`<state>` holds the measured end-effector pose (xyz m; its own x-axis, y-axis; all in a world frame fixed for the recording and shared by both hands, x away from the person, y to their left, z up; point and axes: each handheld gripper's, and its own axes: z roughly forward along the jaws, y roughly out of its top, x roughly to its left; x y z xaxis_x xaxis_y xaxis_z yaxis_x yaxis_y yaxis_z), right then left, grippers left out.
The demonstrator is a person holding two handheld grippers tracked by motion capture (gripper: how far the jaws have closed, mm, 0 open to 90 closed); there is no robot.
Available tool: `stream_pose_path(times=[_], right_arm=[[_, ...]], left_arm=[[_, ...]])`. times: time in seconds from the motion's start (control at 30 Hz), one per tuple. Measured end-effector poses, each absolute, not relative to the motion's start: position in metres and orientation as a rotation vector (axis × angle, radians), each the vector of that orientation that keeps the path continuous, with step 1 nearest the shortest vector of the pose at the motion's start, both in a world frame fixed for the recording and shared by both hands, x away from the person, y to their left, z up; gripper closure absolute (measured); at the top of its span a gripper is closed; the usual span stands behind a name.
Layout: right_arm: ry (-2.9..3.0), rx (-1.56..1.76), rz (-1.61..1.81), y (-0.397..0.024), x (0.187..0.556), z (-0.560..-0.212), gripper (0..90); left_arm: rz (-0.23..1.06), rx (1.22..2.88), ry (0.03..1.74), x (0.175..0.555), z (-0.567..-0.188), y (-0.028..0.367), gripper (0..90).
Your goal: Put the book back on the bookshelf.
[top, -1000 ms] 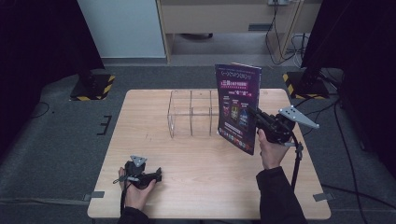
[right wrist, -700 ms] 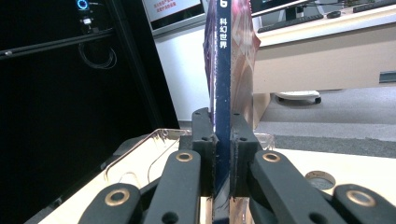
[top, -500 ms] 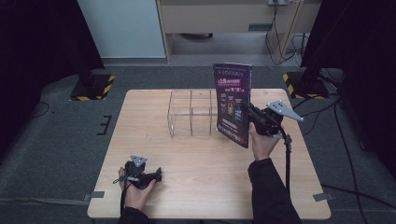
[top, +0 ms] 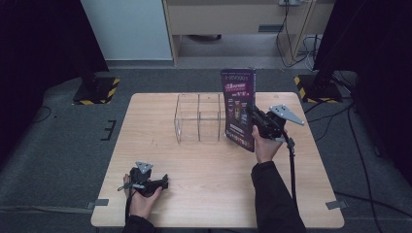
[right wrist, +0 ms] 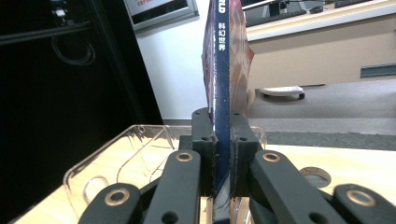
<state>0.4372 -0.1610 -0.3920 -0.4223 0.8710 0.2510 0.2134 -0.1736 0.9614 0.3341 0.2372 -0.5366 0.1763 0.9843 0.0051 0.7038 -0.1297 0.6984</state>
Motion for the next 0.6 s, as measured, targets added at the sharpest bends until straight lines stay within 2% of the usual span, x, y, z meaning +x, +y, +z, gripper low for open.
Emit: stream_pose_path(times=[0.6], right_arm=[[1.537,1.191,1.622,-0.147,0.428,-0.419,84.1]], left_arm=[[0.651,1.899,1.586,0.334,-0.537,0.237,0.0]])
